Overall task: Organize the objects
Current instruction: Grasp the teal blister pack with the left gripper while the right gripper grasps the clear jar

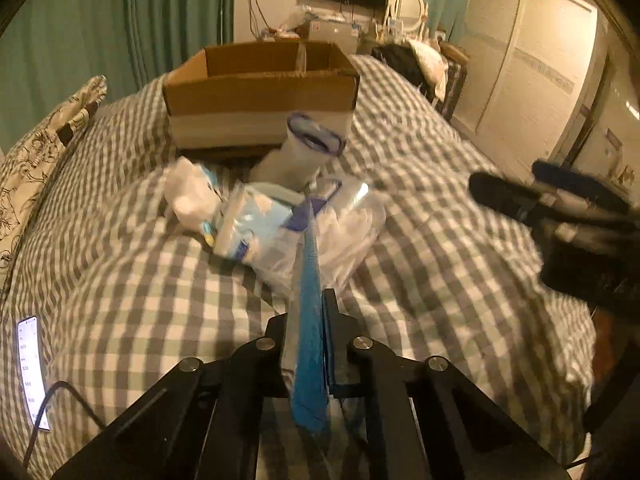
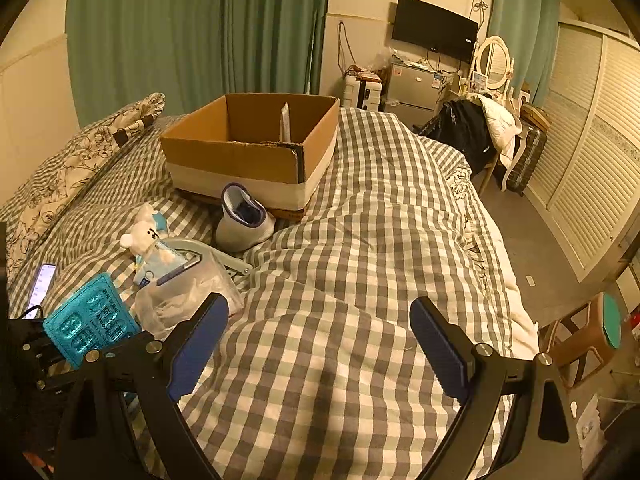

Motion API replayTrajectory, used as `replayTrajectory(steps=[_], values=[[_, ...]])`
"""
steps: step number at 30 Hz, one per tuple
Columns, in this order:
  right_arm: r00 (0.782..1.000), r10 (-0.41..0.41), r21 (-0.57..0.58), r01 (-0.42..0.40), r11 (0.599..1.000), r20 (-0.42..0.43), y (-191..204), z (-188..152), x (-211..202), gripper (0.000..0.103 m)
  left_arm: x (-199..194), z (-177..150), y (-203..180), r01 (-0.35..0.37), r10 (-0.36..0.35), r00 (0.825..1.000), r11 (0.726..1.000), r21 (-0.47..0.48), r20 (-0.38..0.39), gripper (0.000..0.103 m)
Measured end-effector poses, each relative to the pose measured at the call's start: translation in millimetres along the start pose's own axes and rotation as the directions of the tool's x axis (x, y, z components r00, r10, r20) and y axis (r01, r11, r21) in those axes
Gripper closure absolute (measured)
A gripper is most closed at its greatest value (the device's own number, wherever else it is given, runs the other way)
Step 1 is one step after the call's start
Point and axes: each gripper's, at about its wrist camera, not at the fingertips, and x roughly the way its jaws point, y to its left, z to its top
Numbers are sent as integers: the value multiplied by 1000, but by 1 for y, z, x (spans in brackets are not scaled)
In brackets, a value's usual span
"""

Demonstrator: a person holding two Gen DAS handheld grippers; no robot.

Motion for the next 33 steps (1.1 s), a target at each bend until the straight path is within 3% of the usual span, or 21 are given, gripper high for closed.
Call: replayTrajectory(steps=[6,13,24,33], values=[[999,38,-50,-38,998,13,18,1,0,11,-22,14,25,-24,26,998,999,-44,57,95],[994,100,-139,-105,985,-44,54,-4,20,10,-23,22,56,-107,113,992,991,-79,65,95],[977,172,-289,-203,936,-128,101,-1,52,9,-5,20,82,-89,93,995,989,-117,29,95],[972,153,-334,-207,919,-180,110,1,77,9,2,23,84,-80,84,996,990,-120,28,95]])
